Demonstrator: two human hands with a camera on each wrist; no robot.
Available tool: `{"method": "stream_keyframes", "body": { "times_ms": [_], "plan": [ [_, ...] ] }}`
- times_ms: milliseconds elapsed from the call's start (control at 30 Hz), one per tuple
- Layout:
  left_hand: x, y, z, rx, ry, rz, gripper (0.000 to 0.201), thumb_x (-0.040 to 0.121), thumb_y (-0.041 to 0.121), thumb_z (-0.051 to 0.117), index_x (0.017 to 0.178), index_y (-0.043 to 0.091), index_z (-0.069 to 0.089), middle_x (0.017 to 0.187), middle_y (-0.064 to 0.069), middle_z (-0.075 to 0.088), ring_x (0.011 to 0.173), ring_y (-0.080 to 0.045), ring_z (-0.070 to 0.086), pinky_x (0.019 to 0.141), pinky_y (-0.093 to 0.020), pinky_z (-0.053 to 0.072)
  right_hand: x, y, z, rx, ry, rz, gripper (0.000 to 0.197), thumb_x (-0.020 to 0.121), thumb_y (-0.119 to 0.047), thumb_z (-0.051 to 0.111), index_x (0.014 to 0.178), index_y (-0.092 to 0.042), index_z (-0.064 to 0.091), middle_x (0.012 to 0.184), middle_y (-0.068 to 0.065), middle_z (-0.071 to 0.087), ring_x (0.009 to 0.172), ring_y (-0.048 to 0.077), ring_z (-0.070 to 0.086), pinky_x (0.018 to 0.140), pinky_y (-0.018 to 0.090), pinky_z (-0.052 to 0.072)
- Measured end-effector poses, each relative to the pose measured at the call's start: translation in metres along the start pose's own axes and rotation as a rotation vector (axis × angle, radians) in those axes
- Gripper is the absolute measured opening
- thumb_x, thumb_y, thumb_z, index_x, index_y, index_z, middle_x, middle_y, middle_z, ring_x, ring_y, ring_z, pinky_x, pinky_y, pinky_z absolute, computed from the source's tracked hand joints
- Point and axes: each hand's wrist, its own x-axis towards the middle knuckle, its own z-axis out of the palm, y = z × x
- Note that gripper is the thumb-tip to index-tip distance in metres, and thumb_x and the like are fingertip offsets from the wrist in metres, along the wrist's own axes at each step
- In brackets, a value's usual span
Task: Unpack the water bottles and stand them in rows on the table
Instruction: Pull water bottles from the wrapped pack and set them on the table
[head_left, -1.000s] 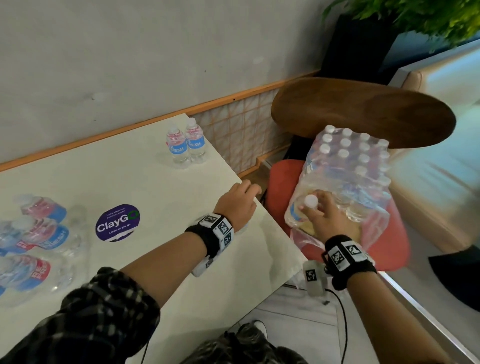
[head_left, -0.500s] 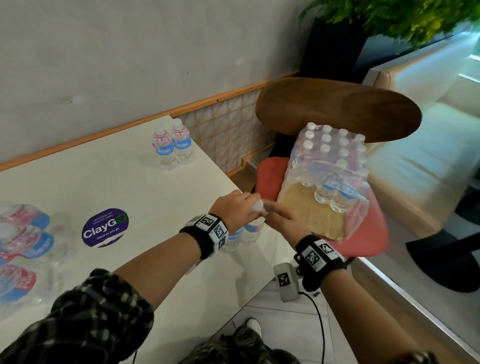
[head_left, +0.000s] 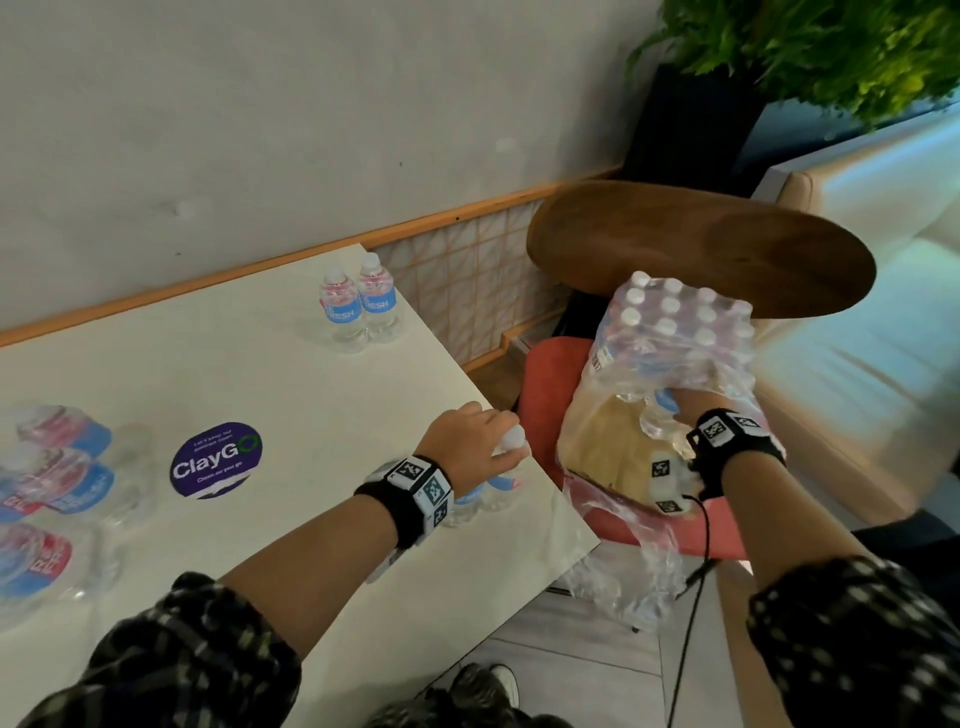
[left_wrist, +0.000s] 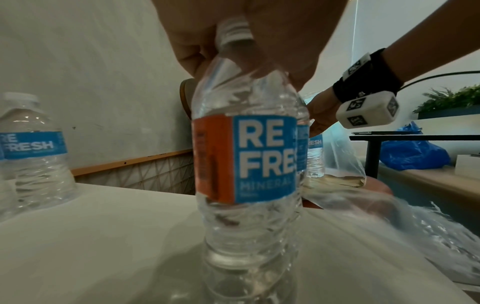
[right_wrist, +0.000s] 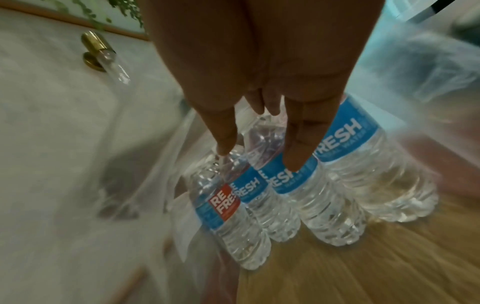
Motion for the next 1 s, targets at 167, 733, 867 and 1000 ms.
{"method": "stream_keyframes", "body": {
  "times_ms": [167,733,867,1000],
  "plan": [
    [-0.003,0.001,-0.005,-0.093,-0.040,-0.079,0.044,0.093,0.050,0.047,0.123,0.019,0.054,0.110,0.002,0.062,0.103,-0.019,0.052,0.079,-0.033,0.044,0.029,0.015,-0.001,-0.215,-0.036,-0.011,0.048,0.094,-0.013,0.049,0.140,-0.004,0.039,0.143,0.017,0.043,0.126,0.031,0.047,0.073,0.032,0.046],
    [-0.148,-0.153,-0.052,-0.197,0.243,-0.599,0.031,0.090,0.044,0.055,0.101,0.016,0.057,0.074,0.003,0.053,0.072,-0.020,0.050,0.061,-0.028,0.033,-0.043,0.019,0.045,0.069,0.340,-0.182,0.061,0.090,-0.042,0.057,0.134,-0.002,0.046,0.133,0.024,0.052,0.119,0.041,0.051,0.101,0.050,0.039],
    [-0.191,-0.190,-0.072,-0.075,0.233,-0.712,0.037,0.091,0.043,0.055,0.109,0.010,0.056,0.091,-0.012,0.065,0.084,-0.030,0.059,0.062,-0.032,0.039,-0.072,0.016,0.067,0.343,0.271,-0.269,0.054,0.088,-0.041,0.059,0.131,-0.011,0.042,0.124,0.004,0.051,0.104,0.027,0.054,0.093,0.047,0.048],
    [-0.224,-0.217,-0.084,0.012,0.185,-0.789,0.041,0.092,0.046,0.051,0.110,0.010,0.054,0.096,-0.014,0.065,0.087,-0.031,0.059,0.065,-0.034,0.041,-0.090,0.009,0.088,0.390,0.231,-0.358,0.045,0.088,-0.037,0.062,0.124,-0.014,0.046,0.121,0.005,0.054,0.107,0.025,0.056,0.091,0.046,0.050]
  ]
}}
